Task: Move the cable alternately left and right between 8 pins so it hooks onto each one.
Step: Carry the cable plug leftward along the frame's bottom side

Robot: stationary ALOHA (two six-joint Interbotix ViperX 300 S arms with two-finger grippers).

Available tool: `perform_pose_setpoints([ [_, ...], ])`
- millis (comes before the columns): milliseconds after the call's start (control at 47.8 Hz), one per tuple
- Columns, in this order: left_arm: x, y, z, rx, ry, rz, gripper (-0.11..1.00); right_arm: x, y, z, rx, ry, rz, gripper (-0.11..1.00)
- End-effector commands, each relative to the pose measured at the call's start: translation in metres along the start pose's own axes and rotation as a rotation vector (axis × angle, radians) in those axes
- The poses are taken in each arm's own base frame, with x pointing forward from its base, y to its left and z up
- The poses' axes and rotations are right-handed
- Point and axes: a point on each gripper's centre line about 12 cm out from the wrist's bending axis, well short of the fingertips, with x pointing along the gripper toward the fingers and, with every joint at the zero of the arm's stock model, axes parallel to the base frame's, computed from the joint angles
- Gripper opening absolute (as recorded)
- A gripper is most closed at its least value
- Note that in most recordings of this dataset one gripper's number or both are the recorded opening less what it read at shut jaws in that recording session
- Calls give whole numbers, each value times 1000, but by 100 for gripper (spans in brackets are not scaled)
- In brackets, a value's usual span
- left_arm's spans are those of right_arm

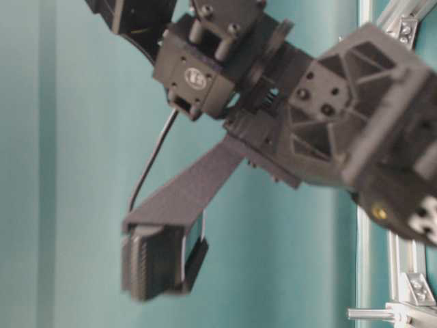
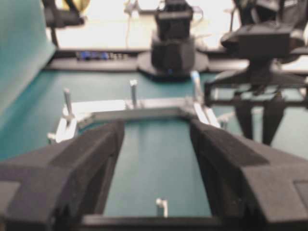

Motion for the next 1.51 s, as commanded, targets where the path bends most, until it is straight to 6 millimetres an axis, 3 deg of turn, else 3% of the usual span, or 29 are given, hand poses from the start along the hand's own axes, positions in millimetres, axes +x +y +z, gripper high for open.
perform_pose_setpoints([
  [0,6,0,2,-8,32,-2,61,-10,24,15,-16,-53,53,11],
  [209,15,-1,-17,-5,138,-5,61,3,41,27,-17,-74,75,11],
  [565,4,-3,-46,-11,305,-18,61,37,64,63,12,-98,53,11],
  [711,3,-2,-43,-10,291,-18,60,38,63,83,39,-92,4,11],
  [1025,3,-2,-43,-10,291,-18,60,44,43,113,196,-84,-79,11],
  [1255,3,-2,-43,-10,291,-18,60,54,15,121,402,-99,-123,11],
  [1486,3,-2,-43,-8,291,-18,60,54,-3,122,419,-86,-204,11],
])
